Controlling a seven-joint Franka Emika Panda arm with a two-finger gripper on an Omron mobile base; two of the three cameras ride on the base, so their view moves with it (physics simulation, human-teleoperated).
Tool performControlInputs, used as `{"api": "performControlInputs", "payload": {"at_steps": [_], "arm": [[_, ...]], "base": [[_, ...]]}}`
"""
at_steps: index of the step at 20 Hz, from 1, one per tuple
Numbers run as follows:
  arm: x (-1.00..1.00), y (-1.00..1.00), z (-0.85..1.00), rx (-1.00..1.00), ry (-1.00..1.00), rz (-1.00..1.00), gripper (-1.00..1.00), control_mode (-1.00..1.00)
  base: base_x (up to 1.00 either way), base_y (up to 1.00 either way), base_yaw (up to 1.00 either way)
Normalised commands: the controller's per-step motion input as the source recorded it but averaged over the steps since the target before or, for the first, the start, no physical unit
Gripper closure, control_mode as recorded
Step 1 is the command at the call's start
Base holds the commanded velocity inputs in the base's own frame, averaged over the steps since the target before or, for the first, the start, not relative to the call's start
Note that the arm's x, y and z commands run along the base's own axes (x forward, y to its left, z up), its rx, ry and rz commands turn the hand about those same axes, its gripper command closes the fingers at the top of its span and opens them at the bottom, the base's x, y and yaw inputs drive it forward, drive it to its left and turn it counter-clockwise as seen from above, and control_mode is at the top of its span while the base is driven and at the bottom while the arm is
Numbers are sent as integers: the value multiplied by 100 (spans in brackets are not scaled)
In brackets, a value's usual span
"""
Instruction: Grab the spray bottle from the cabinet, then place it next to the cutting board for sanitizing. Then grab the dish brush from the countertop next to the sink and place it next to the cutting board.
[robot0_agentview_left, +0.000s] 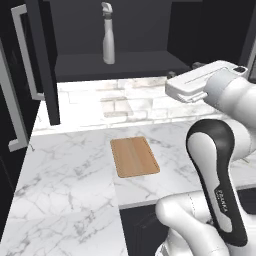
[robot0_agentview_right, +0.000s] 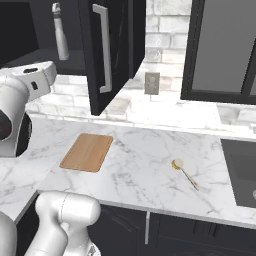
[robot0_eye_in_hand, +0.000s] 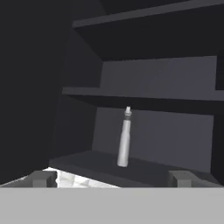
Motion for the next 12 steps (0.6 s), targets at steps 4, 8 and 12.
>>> {"api": "performControlInputs", "payload": {"at_steps": [4, 8, 12], "arm": [[45, 18, 11, 0, 0, -1, -100, -100], [48, 6, 1, 0, 6, 0, -100, -100], [38, 0, 0, 0, 11, 0, -100, -100]], "base": [[0, 0, 0], [0, 0, 0], [0, 0, 0]]}}
